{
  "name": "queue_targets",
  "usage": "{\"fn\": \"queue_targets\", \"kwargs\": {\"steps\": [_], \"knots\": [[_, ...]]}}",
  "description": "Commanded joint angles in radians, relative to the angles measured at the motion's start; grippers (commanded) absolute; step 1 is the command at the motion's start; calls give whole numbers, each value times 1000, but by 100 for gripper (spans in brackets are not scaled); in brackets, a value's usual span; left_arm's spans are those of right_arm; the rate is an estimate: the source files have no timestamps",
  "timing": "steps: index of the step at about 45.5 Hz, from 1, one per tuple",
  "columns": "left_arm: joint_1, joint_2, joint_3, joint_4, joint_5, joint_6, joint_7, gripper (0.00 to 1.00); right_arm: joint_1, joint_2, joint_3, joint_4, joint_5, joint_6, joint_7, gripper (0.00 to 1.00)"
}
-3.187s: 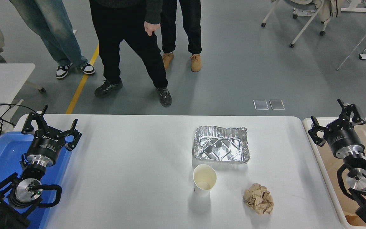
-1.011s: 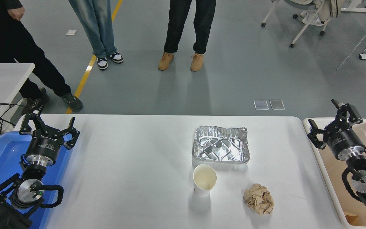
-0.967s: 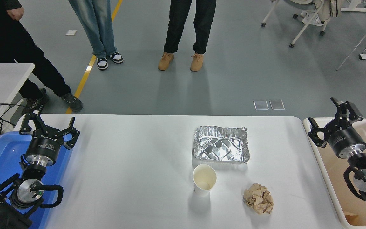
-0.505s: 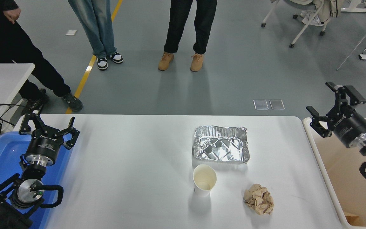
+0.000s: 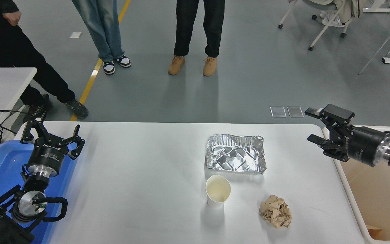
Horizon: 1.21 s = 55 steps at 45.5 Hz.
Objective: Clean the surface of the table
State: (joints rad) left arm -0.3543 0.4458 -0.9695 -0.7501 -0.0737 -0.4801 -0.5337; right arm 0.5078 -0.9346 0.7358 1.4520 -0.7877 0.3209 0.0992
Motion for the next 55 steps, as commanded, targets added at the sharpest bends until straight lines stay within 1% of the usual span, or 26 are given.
{"fn": "queue_targets", "kwargs": {"steps": [1,7,13,20,25,32,37,47,55], "knots": [[0,1,0,0,0,0,0,99,1,-18,-6,110,-174,1,-30,100],[0,1,0,0,0,0,0,99,14,-3,-6,131,-268,3,-30,100],[0,1,0,0,0,0,0,99,83,28,-47,140,-347,3,-30,100],[0,-1,0,0,0,0,0,99,267,40,-257,140,-347,6,-42,99],[0,1,0,0,0,0,0,99,372,101,-378,122,-343,10,-35,99],[0,-1,0,0,0,0,0,99,426,181,-443,62,-343,58,-33,99],[0,-1,0,0,0,0,0,99,458,224,-501,38,-352,61,-33,99],[0,1,0,0,0,0,0,99,592,353,-648,-33,-373,61,-33,99],[0,-1,0,0,0,0,0,99,633,396,-688,-70,-374,61,-32,99]]}}
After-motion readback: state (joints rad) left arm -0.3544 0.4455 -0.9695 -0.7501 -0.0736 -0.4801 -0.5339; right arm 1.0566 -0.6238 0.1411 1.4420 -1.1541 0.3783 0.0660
